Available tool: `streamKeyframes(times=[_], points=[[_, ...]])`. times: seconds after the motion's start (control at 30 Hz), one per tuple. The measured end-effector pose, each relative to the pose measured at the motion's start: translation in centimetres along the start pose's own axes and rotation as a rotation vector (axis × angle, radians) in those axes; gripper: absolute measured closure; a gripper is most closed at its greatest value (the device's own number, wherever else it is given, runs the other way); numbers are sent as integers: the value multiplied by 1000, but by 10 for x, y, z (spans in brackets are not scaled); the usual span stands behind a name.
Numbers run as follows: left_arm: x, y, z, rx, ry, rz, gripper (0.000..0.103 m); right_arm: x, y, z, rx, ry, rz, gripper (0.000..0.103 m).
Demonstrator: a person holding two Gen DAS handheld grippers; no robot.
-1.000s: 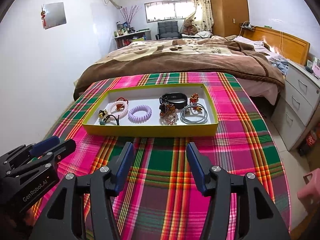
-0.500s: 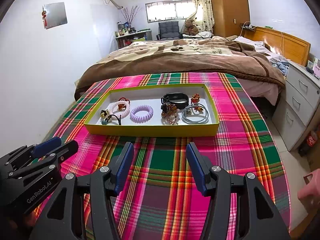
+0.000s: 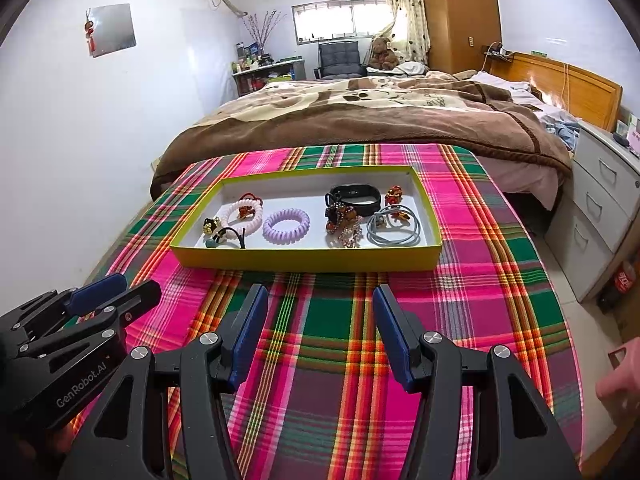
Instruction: Organize jewelry
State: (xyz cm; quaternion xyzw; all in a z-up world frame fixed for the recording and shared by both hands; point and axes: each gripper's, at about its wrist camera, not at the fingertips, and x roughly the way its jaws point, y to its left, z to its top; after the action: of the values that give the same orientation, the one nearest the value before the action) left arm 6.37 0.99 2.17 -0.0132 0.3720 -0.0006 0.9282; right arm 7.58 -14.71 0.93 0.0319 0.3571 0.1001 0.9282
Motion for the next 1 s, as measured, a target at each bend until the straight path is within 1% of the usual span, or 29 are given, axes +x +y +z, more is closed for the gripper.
streamKeyframes(times=[1.0], points=[[2,-1,0,1,8,4,62,2,-1,0,6,5,0,48]])
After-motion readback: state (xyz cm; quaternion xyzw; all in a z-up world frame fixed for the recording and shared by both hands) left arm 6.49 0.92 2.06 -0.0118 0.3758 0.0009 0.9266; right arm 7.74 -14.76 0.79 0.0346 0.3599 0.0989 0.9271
